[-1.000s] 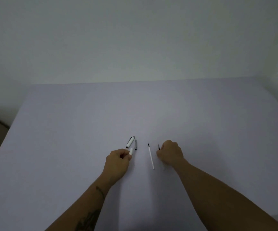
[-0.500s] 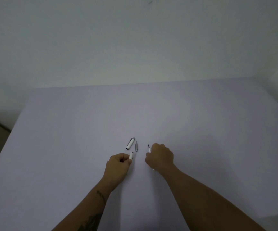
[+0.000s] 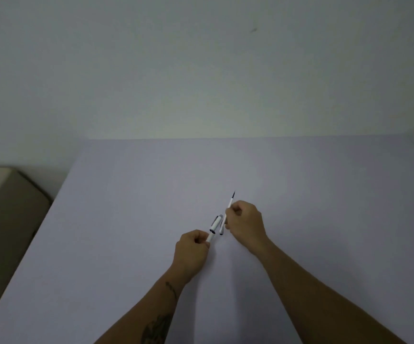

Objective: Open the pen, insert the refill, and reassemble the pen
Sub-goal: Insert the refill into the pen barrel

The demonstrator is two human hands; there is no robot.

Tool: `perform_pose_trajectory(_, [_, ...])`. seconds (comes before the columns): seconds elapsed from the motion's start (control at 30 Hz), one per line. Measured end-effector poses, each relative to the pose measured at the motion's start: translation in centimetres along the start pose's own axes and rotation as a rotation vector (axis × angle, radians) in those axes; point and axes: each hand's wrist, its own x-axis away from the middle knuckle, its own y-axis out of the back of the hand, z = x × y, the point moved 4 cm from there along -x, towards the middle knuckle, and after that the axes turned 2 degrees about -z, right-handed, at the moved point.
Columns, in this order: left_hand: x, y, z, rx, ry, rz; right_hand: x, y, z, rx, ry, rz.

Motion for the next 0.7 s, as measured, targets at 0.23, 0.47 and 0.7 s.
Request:
perform_pose_trajectory(0.23, [-0.2, -0.2, -0.7, 0.04, -0.028, 0.035, 0.6, 0.0, 0.6, -0.158, -0.012, -0.024])
perform_pose_trajectory(0.47, [-0.3, 0.2, -0.9, 0.094, -0.057, 0.065, 0.8, 0.0, 0.1, -0.254, -0.079, 0.004])
perform_pose_trajectory(0.7, [-0.3, 0.6, -1.0, 0.124, -0.056, 0.102, 0.8, -0.8, -1.0, -0.204, -0.149, 0.134])
